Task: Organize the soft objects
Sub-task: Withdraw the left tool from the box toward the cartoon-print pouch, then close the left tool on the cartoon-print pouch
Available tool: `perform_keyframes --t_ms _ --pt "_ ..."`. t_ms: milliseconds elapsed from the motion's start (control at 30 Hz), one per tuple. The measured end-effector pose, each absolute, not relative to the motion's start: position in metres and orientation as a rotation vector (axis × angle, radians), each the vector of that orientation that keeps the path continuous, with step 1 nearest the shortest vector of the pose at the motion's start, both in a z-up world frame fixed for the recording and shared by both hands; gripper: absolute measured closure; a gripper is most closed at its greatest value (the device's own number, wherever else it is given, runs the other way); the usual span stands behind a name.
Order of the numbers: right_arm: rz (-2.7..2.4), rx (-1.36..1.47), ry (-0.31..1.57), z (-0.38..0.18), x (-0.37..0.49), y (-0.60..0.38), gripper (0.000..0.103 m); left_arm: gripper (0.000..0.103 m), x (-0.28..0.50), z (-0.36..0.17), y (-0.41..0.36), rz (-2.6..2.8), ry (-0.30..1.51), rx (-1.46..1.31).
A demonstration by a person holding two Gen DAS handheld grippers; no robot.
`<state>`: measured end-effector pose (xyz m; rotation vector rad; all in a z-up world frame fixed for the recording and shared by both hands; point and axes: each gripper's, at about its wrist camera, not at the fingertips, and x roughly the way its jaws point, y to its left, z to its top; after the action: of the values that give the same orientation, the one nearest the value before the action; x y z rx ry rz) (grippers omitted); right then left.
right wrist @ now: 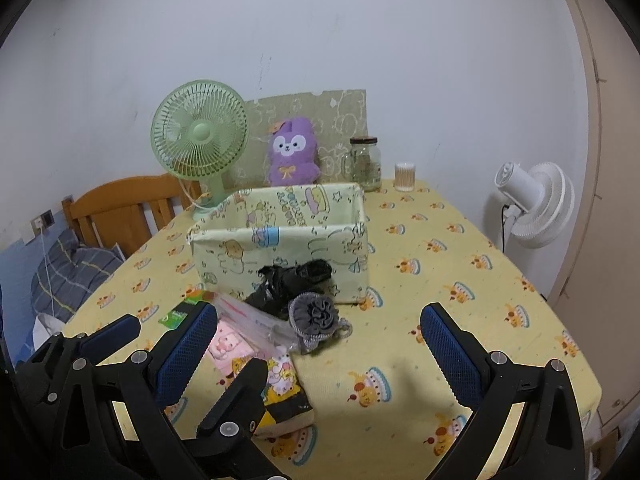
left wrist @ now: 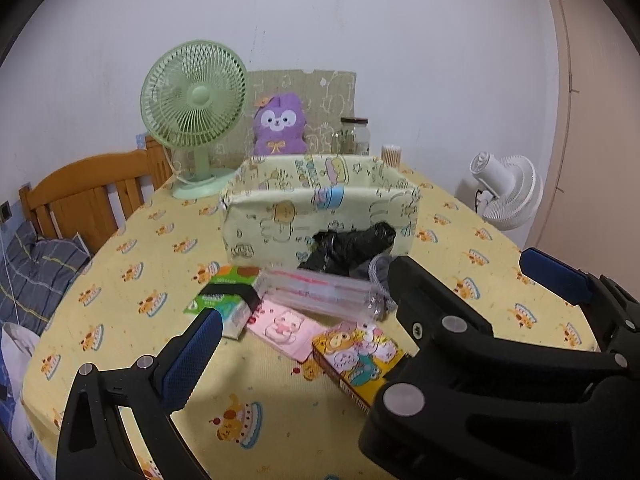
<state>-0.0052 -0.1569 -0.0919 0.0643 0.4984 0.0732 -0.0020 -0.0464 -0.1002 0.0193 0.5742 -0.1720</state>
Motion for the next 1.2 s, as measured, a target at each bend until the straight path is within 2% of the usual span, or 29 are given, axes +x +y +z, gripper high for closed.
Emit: perform_keyframes --t_ms 733,933,1000,1067,1200 --pt "0.009 0.085 0.636 -0.135 0.02 -0.175 0.0 0.001 0.023 -0.14 -0.068 -0.219 0.694 0.017" --pt "-0.005 0.104 0.67 -0.144 0.028 -0.188 0.0 0.011 0.026 -0.145 -0.084 -0.254 0.706 0.042" --pt "-0.002 0.099 0.677 -0.147 0.029 -0.19 0.0 0.016 0.027 -0.148 -0.087 -0.245 0.716 0.057" --pt "-0.006 0.093 0.683 -0.15 0.03 -0.191 0.0 0.024 0.027 -0.149 -0.087 -0.228 0.719 0.069" --pt "0.012 0.099 0.696 -0.154 0.031 -0.191 0.0 0.03 0.028 -0.153 -0.086 -0.242 0.726 0.058"
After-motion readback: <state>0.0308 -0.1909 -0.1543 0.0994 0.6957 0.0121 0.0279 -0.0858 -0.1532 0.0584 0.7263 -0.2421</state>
